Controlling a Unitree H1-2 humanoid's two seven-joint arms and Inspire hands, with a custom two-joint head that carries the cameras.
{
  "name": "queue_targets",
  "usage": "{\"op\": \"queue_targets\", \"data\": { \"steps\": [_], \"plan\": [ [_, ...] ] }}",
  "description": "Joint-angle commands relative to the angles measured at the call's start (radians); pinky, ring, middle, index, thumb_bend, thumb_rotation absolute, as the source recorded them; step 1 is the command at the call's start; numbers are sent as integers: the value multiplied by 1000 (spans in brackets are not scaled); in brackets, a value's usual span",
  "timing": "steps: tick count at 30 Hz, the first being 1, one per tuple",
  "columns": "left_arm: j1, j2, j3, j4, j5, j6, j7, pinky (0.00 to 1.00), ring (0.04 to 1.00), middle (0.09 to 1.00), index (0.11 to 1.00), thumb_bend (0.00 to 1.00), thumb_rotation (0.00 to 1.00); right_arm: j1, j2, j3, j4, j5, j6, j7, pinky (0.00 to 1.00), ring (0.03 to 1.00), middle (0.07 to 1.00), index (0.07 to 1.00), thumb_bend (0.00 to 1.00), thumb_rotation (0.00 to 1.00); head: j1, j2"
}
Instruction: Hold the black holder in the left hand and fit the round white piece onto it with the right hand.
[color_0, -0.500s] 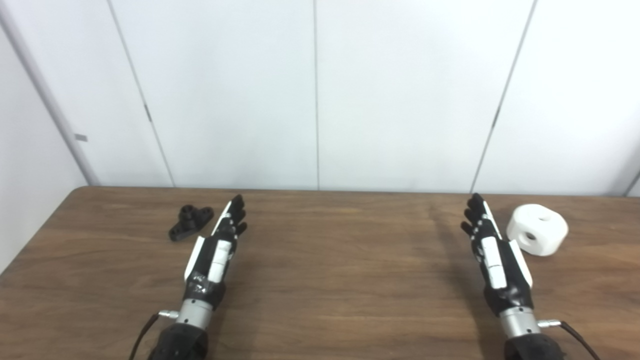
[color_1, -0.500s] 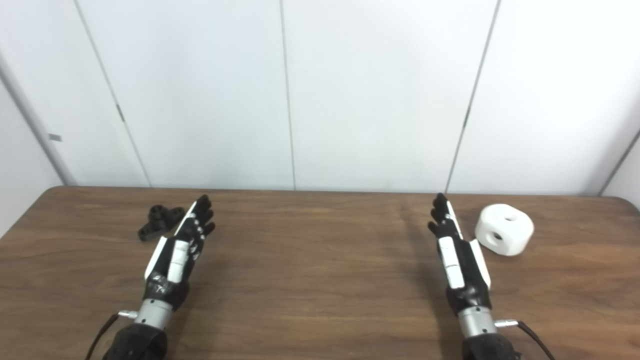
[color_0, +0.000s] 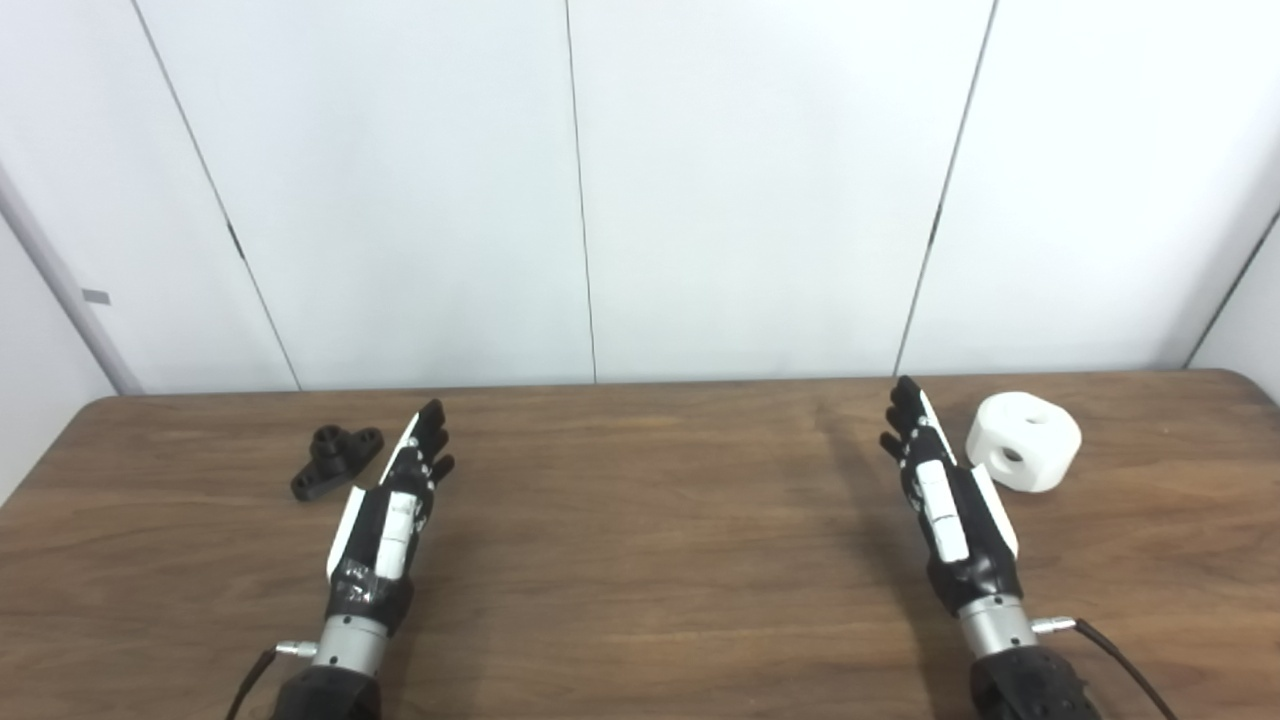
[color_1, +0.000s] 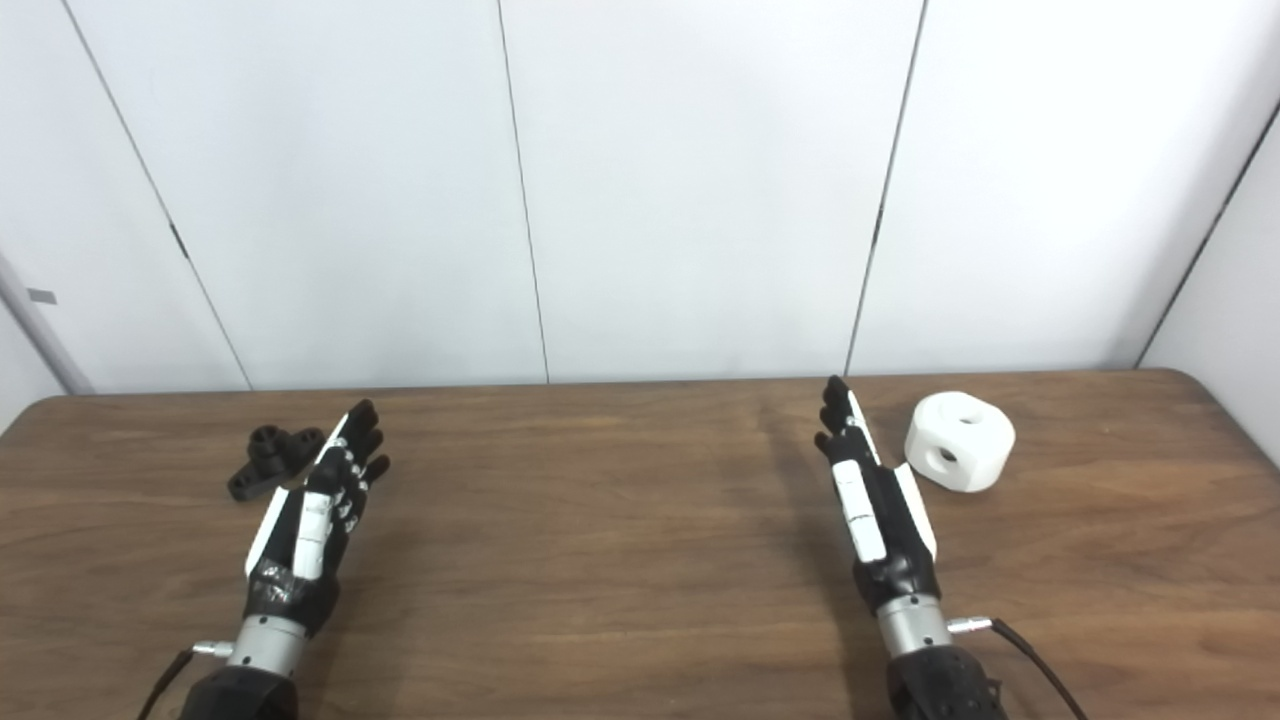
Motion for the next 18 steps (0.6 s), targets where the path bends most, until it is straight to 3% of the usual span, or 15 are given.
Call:
{"op": "queue_targets", "data": {
  "steps": [1, 9, 12, 14, 18],
  "plan": [
    [42, 0, 1, 47, -5, -10, 6, 973, 1000, 1000, 993, 817, 911, 63, 29, 14, 60, 0, -15, -7, 949, 983, 996, 1000, 405, 1000, 10, 2],
    [36, 2, -2, 51, -10, -31, -3, 968, 1000, 1000, 1000, 760, 856, 61, 27, 8, 69, 16, -18, 5, 962, 988, 999, 1000, 411, 1000, 32, 0],
    [38, 14, -12, 33, 47, -46, 22, 951, 1000, 1000, 1000, 710, 809, 63, 26, 8, 60, 14, -4, 4, 965, 989, 999, 1000, 417, 1000, 54, 0],
    [43, 26, -21, 6, 141, -33, 72, 888, 972, 984, 974, 730, 749, 64, 23, 7, 57, 13, -1, 4, 968, 989, 998, 1000, 427, 1000, 58, 0],
    [51, 46, -29, -50, 248, -11, 125, 909, 957, 964, 945, 673, 536, 64, 18, 5, 66, 14, -19, 4, 962, 989, 998, 1000, 414, 1000, 73, 0]
  ]
}}
